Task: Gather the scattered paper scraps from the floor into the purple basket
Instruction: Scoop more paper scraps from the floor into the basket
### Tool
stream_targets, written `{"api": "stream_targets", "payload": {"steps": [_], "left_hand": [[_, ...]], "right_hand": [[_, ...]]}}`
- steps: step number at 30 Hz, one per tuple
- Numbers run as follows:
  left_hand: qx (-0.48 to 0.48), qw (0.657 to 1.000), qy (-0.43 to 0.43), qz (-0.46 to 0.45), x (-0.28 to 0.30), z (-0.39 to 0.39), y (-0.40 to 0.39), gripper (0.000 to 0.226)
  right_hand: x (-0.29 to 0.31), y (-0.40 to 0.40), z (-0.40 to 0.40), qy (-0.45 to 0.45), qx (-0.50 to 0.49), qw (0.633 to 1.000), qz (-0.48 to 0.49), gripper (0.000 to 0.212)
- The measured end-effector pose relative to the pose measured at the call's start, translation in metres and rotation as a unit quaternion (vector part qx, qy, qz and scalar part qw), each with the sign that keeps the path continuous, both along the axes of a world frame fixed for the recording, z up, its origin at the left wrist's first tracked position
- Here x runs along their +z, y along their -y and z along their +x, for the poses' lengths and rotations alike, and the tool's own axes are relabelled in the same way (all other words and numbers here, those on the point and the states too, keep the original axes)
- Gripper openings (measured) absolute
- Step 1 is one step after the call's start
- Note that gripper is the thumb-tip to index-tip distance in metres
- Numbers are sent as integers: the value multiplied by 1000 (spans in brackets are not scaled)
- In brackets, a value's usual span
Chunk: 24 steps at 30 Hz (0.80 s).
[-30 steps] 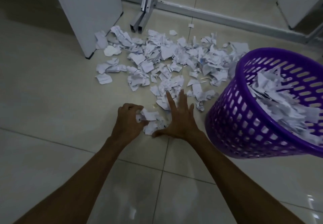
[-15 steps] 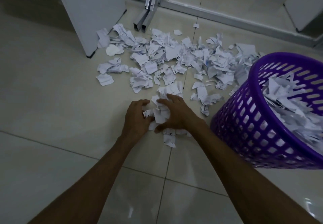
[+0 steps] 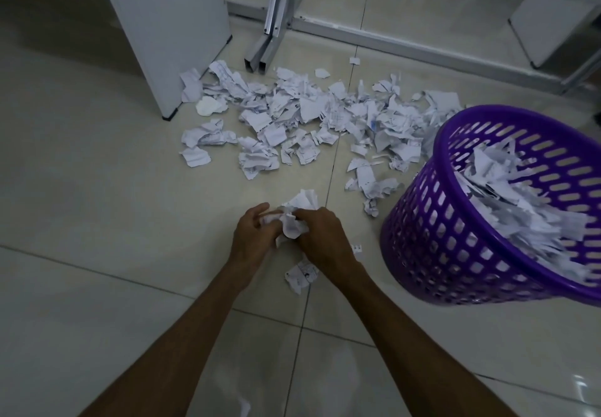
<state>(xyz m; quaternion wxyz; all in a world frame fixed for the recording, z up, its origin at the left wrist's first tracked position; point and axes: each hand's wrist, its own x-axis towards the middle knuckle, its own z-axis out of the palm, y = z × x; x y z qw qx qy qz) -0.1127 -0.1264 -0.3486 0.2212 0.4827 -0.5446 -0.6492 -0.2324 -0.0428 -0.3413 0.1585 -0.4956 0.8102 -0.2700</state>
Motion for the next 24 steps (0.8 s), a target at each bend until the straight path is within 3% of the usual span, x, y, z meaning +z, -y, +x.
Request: {"api": "stream_targets", "payload": {"steps": [3, 6, 10, 18, 24], "left_hand": [[2, 1000, -19, -7, 7, 4, 3, 37], [15, 999, -49, -2, 19, 8, 7, 34], [23, 996, -83, 16, 51, 7, 13, 29], [10, 988, -152, -19, 137, -11, 8, 20], [-10, 974, -221, -38, 201, -45, -12, 32]], "right_hand": [[12, -3, 0, 66, -35, 996, -40, 27], [26, -3, -3, 133, -78, 987, -45, 17], [54, -3, -8, 181, -119, 975, -42, 25], [156, -8, -25, 186, -125, 970, -91, 43], [237, -32, -49, 174, -126, 971, -106, 47]]}}
